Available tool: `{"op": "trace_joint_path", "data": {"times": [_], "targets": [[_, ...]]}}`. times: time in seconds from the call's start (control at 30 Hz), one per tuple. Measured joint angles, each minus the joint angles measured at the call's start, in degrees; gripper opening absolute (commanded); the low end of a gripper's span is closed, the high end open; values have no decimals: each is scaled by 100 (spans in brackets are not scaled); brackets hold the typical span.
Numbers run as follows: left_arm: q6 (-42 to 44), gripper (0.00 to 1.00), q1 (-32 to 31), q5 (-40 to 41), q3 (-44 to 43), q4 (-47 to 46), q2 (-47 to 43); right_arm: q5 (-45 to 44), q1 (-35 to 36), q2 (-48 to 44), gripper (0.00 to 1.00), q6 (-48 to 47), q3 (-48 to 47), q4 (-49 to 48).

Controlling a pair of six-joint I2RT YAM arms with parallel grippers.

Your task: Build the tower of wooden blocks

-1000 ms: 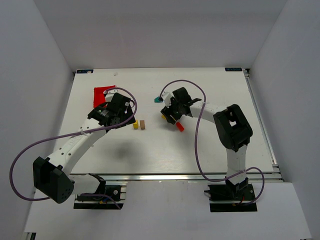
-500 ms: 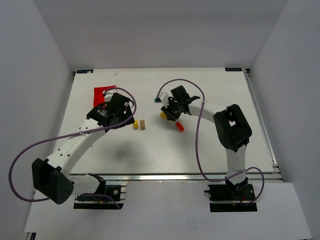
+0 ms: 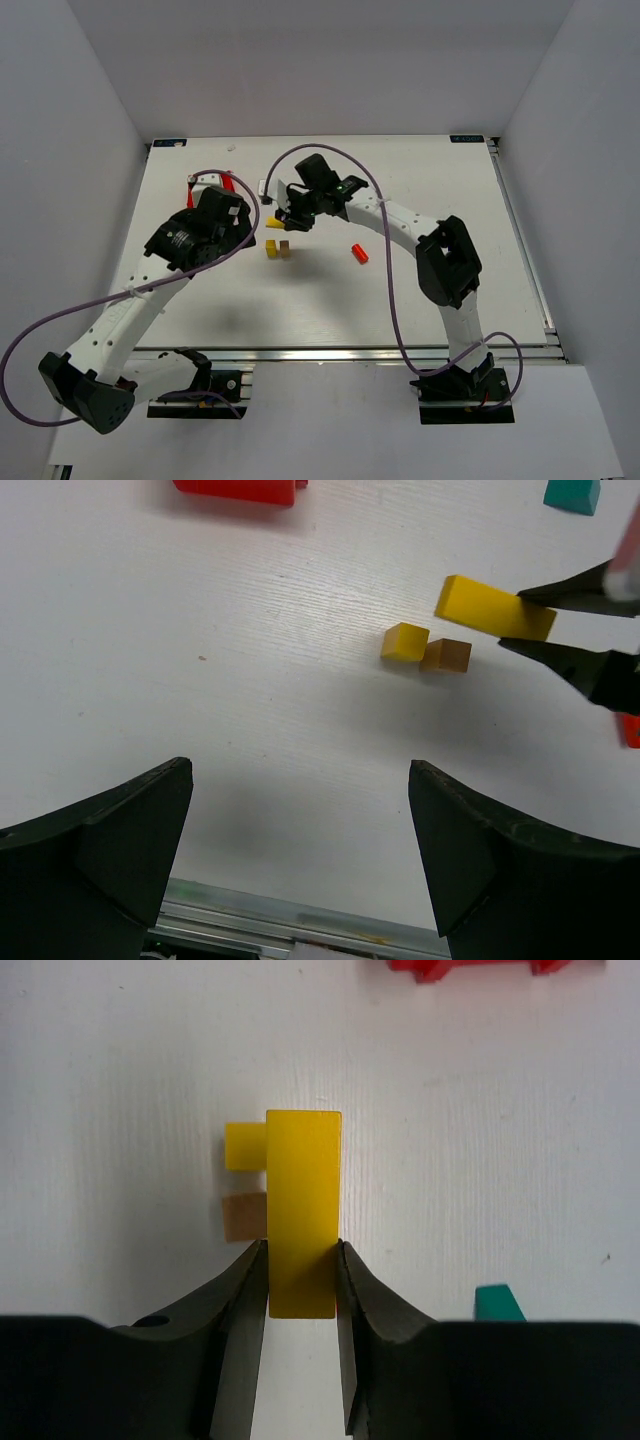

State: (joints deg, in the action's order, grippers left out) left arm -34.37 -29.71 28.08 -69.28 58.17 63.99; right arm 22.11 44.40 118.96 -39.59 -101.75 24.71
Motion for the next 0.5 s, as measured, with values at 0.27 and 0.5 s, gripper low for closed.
{"op": "trace_joint_path", "data": {"times": [0.27, 0.5], "targets": [[306, 98, 0, -9, 92, -219, -227, 50, 280, 332, 21, -273, -352, 435], [391, 98, 4, -87, 286, -308, -240, -74, 391, 525, 24, -310, -356, 562]]}}
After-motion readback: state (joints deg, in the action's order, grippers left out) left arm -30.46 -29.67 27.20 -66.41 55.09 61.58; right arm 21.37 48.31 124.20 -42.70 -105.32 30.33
